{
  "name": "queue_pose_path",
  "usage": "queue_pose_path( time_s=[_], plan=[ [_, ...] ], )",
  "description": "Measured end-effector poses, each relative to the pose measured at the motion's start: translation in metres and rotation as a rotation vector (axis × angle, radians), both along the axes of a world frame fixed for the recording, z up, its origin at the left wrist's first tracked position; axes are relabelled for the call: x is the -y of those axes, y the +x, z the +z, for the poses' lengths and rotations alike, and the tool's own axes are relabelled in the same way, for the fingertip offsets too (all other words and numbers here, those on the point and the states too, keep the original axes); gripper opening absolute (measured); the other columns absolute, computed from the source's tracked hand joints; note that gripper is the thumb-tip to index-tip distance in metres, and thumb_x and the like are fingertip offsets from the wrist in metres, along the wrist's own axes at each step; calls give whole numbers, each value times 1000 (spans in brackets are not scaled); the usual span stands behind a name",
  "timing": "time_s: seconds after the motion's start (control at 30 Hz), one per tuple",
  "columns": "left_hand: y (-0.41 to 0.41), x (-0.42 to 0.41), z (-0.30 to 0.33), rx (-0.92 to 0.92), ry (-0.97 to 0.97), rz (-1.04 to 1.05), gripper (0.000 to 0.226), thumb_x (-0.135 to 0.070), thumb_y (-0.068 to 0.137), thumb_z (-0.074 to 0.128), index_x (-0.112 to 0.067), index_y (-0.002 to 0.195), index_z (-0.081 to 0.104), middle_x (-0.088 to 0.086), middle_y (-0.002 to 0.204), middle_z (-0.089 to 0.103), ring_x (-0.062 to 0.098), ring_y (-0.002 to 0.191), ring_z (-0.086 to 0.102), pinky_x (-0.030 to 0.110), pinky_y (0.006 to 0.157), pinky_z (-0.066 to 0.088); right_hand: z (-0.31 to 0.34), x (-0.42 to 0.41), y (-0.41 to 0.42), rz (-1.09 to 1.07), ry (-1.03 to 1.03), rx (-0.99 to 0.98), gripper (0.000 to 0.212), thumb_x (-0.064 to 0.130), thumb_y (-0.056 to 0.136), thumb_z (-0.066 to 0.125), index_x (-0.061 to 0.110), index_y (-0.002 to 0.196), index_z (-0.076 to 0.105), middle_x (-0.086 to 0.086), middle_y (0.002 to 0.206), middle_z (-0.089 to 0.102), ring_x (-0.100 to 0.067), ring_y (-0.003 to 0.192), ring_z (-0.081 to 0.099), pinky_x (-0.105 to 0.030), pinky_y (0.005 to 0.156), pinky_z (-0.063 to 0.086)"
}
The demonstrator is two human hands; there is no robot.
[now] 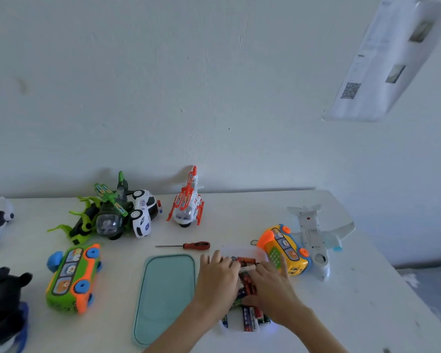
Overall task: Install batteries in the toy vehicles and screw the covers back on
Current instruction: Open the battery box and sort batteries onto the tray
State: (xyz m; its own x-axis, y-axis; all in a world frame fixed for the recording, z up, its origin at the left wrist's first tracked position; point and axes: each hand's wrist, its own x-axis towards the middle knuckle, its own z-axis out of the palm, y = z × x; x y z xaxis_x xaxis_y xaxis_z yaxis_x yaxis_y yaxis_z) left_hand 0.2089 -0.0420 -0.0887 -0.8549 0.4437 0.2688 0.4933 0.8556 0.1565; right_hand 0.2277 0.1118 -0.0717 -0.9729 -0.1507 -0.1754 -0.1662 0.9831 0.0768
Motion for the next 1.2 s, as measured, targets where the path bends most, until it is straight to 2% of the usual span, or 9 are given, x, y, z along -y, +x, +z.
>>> queue_pose_path(
  time_s=[0.1,0.23,0.37,0.47,0.53,0.77,0.9,1.03,1.2],
  plan=[
    [-13,-19,12,100,-251,79,16,-12,92,46,-12,102,59,6,105,62,29,115,42,47,95,29,-11,-1,8,22,1,48,57,72,36,78,26,69,68,12,68,65,-13,79,68,-60,105,10],
    [-27,-33,11,125,-411,92,19,-6,93,42,-9,97,60,8,100,63,31,119,39,47,103,24,-20,-5,7,78,11,-50,46,54,31,86,26,59,63,10,53,58,-11,67,66,-63,97,35],
    [-34,-36,6,142,-403,106,20,-2,93,46,-10,89,64,5,93,64,29,115,40,48,103,22,-25,2,5,26,-91,-50,41,32,28,89,27,52,57,9,40,52,-12,56,61,-55,71,56],
    [-37,-34,6,143,-370,128,21,-1,92,48,-12,82,63,3,88,64,27,112,42,47,100,22,-18,3,1,78,-144,4,17,23,79,68,17,94,63,-2,81,70,-20,96,59,-65,103,30],
    [-38,-30,3,146,-360,129,19,-8,94,53,-13,79,63,1,86,65,25,110,43,46,98,22,-19,-1,-1,78,-137,49,21,21,97,43,14,114,53,-6,109,66,-22,117,46,-55,112,10],
    [-38,-18,6,194,-201,138,37,-50,96,44,-21,104,66,-8,104,68,17,110,42,39,87,20,-15,7,-4,-42,-131,156,26,36,95,47,18,112,56,0,118,62,-20,121,43,-49,107,15],
    [-30,2,18,189,12,202,39,-54,93,40,-34,116,63,-14,105,66,11,100,42,34,83,21,-6,20,-4,-99,-103,182,8,14,93,51,20,88,50,0,104,64,-23,117,47,-51,106,16],
    [-23,44,10,45,256,246,58,-70,81,29,-36,102,72,-15,85,70,11,83,48,34,72,17,1,29,-6,-170,-87,183,22,3,85,49,20,73,44,4,84,50,-24,114,48,-50,105,17],
    [-7,108,-11,70,249,441,72,-78,71,13,-41,90,71,-14,72,66,14,83,53,33,67,16,14,33,-5,-166,-94,129,28,-2,80,49,22,68,39,6,81,46,-22,105,50,-49,101,21]
  ],
)
